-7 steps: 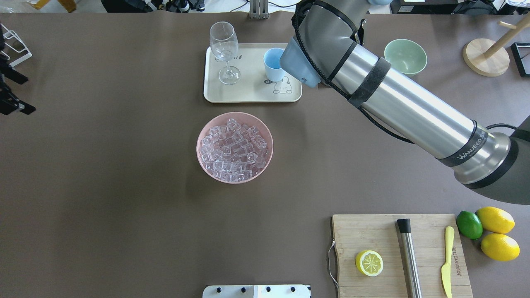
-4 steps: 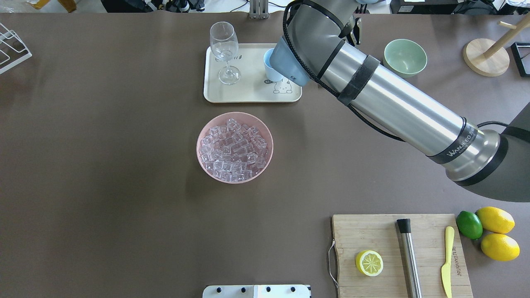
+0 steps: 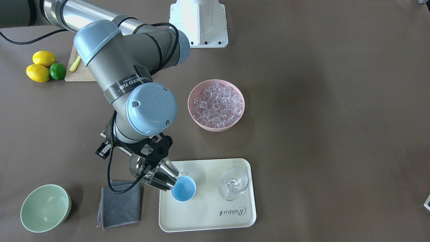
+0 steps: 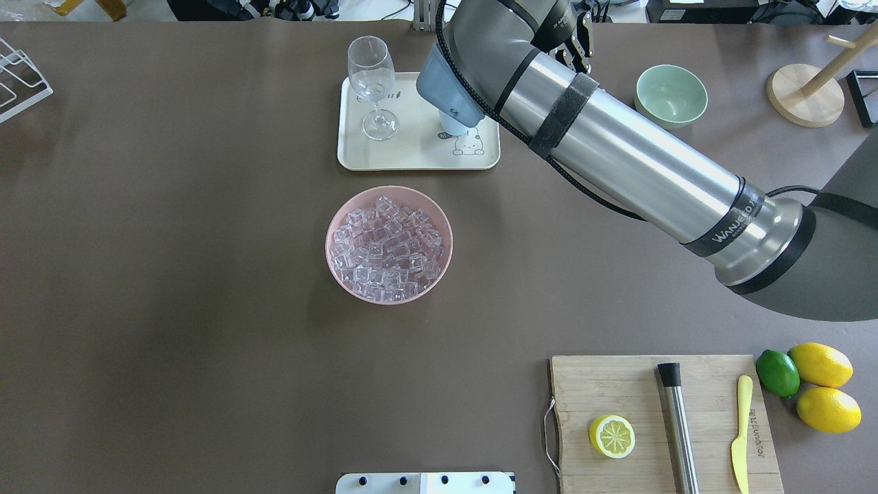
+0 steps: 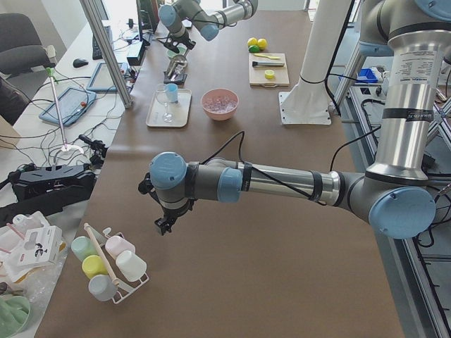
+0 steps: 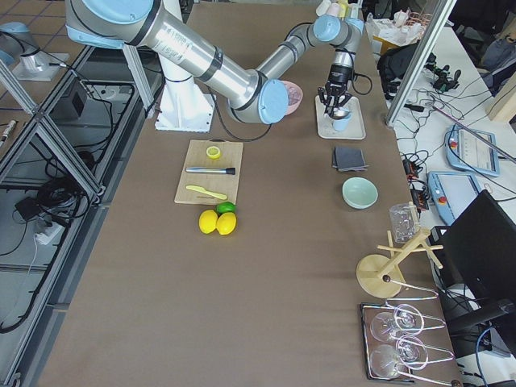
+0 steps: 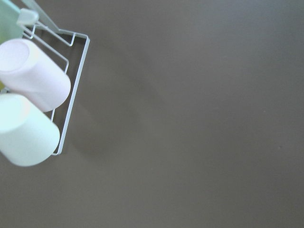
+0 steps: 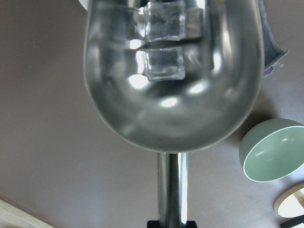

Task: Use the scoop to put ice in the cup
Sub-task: 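Tip the scoop over the light-blue cup to pour the ice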

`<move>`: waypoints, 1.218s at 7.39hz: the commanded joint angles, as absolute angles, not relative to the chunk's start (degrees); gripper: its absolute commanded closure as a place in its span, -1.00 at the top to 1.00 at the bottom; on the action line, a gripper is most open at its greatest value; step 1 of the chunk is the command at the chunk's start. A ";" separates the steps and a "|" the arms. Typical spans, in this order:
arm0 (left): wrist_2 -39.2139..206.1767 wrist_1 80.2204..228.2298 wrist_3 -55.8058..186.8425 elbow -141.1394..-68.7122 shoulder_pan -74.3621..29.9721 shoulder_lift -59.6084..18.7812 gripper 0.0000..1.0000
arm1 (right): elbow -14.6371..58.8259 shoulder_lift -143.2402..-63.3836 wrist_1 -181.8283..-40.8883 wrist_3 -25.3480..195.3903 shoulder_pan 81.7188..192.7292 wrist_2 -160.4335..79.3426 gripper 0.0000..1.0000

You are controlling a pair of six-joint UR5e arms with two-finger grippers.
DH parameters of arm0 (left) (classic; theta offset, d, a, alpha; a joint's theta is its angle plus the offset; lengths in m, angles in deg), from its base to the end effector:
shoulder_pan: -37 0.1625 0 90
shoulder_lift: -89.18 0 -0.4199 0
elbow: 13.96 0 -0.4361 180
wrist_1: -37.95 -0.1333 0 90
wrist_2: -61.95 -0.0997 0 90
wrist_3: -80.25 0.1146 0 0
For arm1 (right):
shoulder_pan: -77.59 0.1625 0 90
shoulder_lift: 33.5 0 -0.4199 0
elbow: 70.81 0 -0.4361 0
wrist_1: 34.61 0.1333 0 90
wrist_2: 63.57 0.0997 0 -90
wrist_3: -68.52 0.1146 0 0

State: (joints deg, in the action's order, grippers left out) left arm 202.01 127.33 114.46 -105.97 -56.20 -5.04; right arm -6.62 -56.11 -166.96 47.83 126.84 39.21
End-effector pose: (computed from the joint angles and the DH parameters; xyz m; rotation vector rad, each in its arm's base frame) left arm -0.0772 -0.5674 0.5974 0.3717 0.8084 0.5484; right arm -0.4483 -0.6856 0.1476 -0.0546 -0.2280 -1.0662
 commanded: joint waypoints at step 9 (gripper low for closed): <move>195.89 126.89 102.92 -101.58 -55.46 -4.34 0.98 | -9.66 -53.54 -167.93 45.93 124.35 36.10 -1.00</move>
State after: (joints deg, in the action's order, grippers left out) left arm 195.64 127.13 102.83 -101.54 -55.36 -4.42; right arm -11.16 -53.42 -167.19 46.18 124.55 36.19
